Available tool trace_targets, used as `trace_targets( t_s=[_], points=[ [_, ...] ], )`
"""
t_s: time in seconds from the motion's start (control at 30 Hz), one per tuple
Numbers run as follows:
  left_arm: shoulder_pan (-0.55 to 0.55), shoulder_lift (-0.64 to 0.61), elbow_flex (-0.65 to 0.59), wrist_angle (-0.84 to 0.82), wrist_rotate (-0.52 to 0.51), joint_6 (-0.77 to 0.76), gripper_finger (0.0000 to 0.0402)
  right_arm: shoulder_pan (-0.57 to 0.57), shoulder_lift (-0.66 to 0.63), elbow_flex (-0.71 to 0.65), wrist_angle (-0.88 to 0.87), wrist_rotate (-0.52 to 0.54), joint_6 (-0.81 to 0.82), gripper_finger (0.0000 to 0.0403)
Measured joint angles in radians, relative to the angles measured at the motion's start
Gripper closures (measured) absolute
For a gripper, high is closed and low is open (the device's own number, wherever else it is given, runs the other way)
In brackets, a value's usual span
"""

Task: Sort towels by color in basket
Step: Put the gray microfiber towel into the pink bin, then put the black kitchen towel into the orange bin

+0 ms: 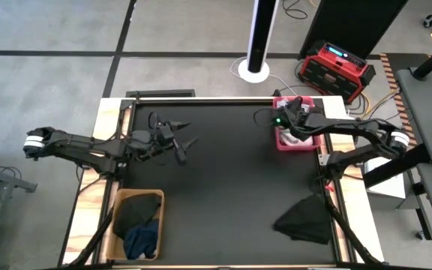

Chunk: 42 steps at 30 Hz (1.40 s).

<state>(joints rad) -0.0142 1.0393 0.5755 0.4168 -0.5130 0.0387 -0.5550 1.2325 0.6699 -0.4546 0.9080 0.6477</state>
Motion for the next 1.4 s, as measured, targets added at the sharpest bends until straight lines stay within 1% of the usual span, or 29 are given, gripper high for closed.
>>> trace_targets(
  t_s=[0.17,0.27,0.4,0.53,0.7,0.77,0.83,0.97,1.03,1.13,1.23,1.4],
  points=[
    [0.0,0.0,0.0,0.0,0.0,0.0,0.0119,-0.014,0.069,-0.043,0.038,-0.026,0.0,0.0394],
    [0.0,0.0,0.0,-0.001,0.0,0.0,0.0119,-0.013,0.113,-0.062,0.066,-0.035,0.038,0.0394],
    [0.0,0.0,0.0,-0.001,0.0,0.0,0.0119,-0.01,0.136,-0.066,0.081,-0.021,0.056,0.0394],
    [0.0,0.0,0.0,-0.002,0.0,-0.002,0.0119,-0.004,0.099,-0.059,0.057,-0.01,0.027,0.0394],
    [0.0,0.0,0.0,0.0,0.001,-0.017,0.0119,0.013,0.014,-0.026,0.023,-0.011,-0.008,0.0394],
    [0.0,0.0,0.0,0.0,0.012,-0.029,0.0119,0.025,-0.019,-0.01,-0.023,-0.01,-0.015,0.0394],
    [-0.001,0.0,0.0,0.0,0.046,-0.041,0.0119,0.045,-0.058,0.014,-0.058,-0.006,-0.023,0.0394],
    [-0.009,0.0,0.0,0.0,0.134,-0.067,0.0119,0.112,-0.135,0.05,-0.134,0.004,-0.035,0.0394],
    [-0.016,0.0,0.0,0.0,0.179,-0.081,0.0119,0.159,-0.174,0.068,-0.145,-0.022,-0.07,0.0394],
    [-0.038,0.007,0.0,0.001,0.209,-0.105,0.0119,0.24,-0.219,0.089,-0.144,-0.128,-0.117,0.0394],
    [-0.065,0.029,0.0,0.011,0.209,-0.129,0.0119,0.34,-0.249,0.112,-0.142,-0.225,-0.138,0.0394],
    [-0.116,0.093,0.0,0.075,0.209,-0.154,0.0119,0.532,-0.246,0.144,-0.144,-0.35,-0.167,0.0394]
  ],
)
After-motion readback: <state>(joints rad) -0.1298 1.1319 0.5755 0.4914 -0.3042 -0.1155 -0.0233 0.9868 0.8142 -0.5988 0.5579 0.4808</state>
